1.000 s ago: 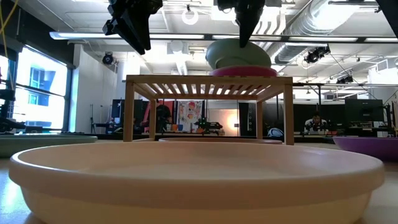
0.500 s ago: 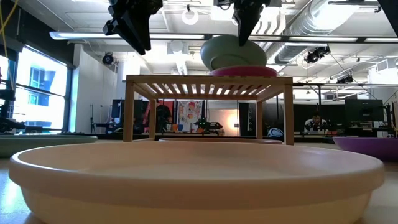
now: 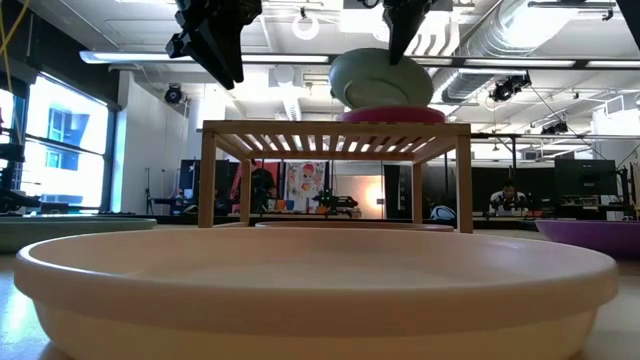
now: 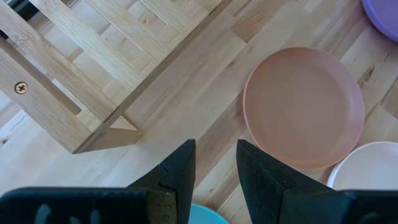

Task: Place and stack plates onto a shelf
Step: Stack the green plate on top of the orange on the shelf

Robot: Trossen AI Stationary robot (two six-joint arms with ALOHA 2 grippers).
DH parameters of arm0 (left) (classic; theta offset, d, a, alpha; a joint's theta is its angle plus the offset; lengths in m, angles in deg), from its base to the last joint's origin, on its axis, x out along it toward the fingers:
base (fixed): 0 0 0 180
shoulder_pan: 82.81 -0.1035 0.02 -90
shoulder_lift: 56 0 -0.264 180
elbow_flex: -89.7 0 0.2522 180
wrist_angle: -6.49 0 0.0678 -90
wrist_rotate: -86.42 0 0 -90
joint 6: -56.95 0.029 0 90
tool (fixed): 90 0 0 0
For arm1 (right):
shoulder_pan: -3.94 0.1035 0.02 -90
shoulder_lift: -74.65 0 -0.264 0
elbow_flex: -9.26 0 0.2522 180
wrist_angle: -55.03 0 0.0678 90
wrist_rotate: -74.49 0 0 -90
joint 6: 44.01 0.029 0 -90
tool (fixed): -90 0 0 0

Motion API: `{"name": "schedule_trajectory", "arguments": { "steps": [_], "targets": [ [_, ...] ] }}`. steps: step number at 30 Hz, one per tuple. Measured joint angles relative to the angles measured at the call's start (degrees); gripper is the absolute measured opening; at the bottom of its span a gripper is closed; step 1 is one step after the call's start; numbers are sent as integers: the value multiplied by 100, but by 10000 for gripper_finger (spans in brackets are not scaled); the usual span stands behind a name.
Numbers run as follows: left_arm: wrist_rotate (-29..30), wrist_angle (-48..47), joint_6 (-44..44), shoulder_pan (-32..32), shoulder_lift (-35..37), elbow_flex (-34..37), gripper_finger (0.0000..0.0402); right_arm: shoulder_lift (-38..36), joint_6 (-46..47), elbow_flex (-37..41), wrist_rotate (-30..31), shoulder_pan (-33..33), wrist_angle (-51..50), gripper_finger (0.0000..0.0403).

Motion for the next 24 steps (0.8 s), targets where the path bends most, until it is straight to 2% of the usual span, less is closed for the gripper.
{"name": "schedule_trajectory", "arguments": {
  "steps": [4,10,14,18,24],
  "targets": [
    [-2,-5,-86,0,0,0,106,-171,133,0,220,-133,2,0],
    [-2,-13,-88,0,0,0,106,-716,443,61,231,-317,30,0],
    [-2,-13,-90,0,0,0,106,-1385,595,1045,309,-396,-2,0],
    [-2,-13,-90,0,0,0,106,-1895,503,2031,1065,-257,72,0],
    [-3,-10,-89,-50,0,0,106,-1923,-95,2473,835,-168,351,0]
  ]
}}
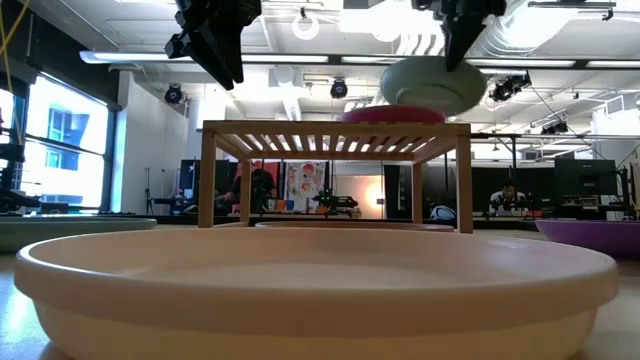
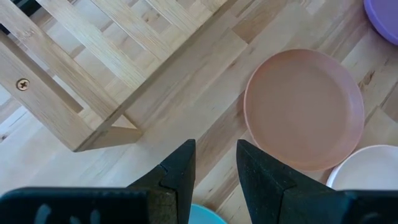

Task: Place and stack plates onto a shelf
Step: Stack the green plate on top of the orange on the shelf

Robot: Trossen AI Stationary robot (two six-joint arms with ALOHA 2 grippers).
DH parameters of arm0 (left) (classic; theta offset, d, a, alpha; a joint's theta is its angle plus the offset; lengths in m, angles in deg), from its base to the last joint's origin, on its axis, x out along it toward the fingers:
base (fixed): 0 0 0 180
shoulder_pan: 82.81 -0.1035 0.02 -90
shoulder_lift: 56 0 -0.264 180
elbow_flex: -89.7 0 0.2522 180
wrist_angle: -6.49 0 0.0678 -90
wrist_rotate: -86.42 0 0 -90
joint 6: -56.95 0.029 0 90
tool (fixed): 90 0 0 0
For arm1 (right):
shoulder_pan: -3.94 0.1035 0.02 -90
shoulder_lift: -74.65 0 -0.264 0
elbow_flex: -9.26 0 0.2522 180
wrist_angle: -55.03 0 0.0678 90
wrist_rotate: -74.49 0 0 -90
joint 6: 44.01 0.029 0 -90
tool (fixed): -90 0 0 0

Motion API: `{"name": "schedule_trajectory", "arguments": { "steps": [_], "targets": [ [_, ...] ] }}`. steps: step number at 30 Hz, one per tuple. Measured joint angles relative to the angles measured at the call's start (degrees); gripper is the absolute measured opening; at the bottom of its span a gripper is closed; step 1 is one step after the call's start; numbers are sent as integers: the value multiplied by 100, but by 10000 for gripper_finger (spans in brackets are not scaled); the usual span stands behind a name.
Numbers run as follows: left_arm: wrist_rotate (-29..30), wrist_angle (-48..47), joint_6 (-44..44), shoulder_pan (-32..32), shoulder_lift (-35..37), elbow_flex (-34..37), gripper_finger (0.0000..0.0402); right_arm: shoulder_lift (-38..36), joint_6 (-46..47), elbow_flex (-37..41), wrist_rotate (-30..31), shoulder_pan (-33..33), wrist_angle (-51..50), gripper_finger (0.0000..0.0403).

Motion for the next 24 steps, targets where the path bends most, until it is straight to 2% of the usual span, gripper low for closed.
{"name": "schedule_trajectory", "arguments": {
  "steps": [9,13,17,21,24],
  "targets": [
    [1,3,0,-68,0,0,106,550,-818,-3,-173,233,366,0],
    [1,3,1,-68,0,0,106,835,-1139,-1,109,319,383,0],
    [0,2,1,-68,0,0,106,946,-1371,-1,123,354,468,0],
    [1,3,1,-68,0,0,106,946,-1437,-3,14,354,666,0],
    [1,3,1,-68,0,0,106,946,-1439,-3,-315,351,705,0]
  ]
}}
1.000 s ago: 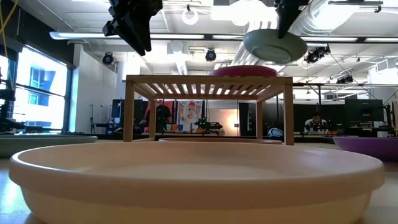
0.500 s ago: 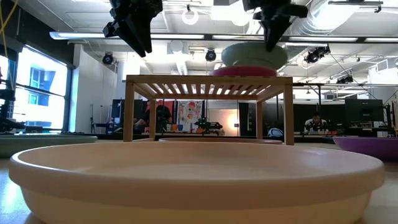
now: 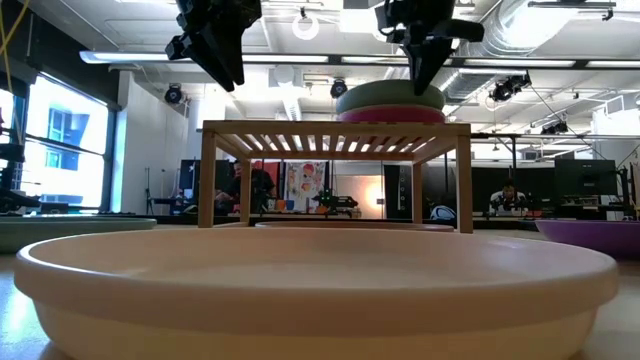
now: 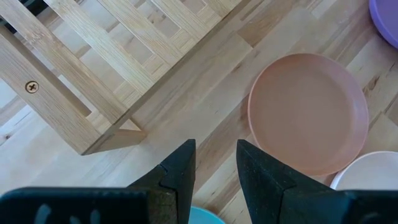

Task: Place and stack plates onto a shelf
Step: Stack the green plate on top of the orange on the shelf, then stack the violet plate on top of the green on the shelf

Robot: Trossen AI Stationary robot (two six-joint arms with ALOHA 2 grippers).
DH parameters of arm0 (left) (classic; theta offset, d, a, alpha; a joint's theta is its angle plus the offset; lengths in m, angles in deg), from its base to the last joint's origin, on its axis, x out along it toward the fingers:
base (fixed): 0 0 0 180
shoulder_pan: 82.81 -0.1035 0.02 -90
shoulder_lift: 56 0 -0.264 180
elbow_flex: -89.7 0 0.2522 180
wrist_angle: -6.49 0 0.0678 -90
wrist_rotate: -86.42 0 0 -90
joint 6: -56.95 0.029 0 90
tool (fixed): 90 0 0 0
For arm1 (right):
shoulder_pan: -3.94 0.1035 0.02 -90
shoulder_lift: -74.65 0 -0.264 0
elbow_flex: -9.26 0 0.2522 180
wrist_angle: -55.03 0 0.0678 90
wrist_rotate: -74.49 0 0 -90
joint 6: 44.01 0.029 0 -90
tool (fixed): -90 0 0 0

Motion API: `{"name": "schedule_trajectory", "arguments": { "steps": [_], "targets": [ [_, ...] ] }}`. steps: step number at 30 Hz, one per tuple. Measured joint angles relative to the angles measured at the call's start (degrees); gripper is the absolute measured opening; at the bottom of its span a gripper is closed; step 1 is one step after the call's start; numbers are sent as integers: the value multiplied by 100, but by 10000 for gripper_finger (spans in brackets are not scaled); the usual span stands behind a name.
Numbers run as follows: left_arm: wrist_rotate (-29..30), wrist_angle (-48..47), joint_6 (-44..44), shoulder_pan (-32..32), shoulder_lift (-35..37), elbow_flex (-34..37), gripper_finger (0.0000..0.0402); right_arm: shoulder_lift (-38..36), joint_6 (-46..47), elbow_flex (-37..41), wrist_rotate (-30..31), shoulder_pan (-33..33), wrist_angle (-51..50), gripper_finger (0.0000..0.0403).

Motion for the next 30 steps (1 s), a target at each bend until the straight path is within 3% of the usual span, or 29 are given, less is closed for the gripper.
{"name": "schedule_trajectory", "arguments": {
  "steps": [7,15,25,30],
  "targets": [
    [0,0,0,0,0,0,106,154,1,2,-153,-131,2,0],
    [0,0,2,0,0,0,106,181,191,2,231,-130,-65,6],
    [0,0,3,0,0,0,106,168,551,2,25,-107,-64,93],
    [1,0,146,0,0,0,106,32,889,0,-23,31,-130,109]
  ]
}}
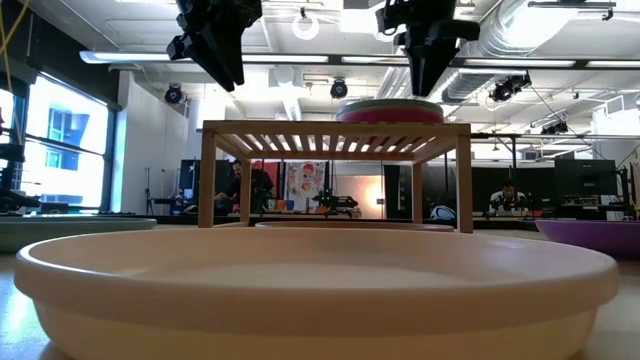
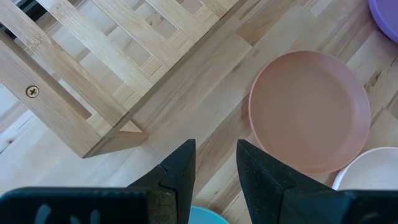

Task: Place and stack plates onto a shelf
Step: Stack the violet plate on top of the green on the shelf

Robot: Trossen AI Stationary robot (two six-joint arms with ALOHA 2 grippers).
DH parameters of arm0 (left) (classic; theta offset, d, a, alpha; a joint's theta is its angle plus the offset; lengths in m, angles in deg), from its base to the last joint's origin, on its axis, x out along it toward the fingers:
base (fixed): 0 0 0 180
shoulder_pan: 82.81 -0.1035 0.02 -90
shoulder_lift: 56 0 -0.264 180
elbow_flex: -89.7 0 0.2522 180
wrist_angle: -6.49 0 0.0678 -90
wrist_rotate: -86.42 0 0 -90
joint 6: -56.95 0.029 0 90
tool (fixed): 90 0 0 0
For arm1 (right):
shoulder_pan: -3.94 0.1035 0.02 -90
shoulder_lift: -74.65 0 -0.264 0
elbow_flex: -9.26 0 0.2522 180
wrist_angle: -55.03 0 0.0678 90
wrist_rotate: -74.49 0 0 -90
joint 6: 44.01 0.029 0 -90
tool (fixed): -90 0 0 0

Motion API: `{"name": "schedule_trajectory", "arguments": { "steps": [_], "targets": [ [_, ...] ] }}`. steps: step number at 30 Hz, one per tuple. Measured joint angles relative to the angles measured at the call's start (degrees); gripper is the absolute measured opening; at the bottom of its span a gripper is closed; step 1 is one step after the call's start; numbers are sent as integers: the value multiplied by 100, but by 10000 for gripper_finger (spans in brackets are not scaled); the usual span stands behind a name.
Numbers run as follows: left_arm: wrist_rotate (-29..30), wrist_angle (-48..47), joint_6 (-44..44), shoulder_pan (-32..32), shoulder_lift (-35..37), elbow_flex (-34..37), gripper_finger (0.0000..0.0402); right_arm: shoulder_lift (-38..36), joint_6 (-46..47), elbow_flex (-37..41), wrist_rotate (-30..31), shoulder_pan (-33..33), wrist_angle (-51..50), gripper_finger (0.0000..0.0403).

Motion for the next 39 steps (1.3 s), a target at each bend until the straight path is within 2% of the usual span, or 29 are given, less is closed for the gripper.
{"name": "schedule_trajectory", "arguments": {
  "steps": [3,6,12,14,19,23,31,39],
  "targets": [
    [0,0,3,0,0,0,106,-107,468,-168,3,136,-332,110],
    [-1,0,13,0,0,0,106,-148,1336,-558,-133,261,-825,110],
    [1,0,325,0,0,0,106,-221,3429,-1035,-1330,460,-864,110],
    [1,-2,424,0,0,0,106,-241,3927,-991,-1513,563,-928,110],
    [-1,-17,655,0,0,0,106,-303,5243,-444,-1936,945,-928,110],
    [-29,-28,924,0,0,0,106,-295,6198,294,-2074,1406,-826,110],
    [-73,-20,1538,0,0,0,106,-288,8181,1579,-2422,2253,417,110],
    [-71,-1,1617,0,0,0,106,-288,9575,2543,-2422,2911,1159,110]
  ]
}}
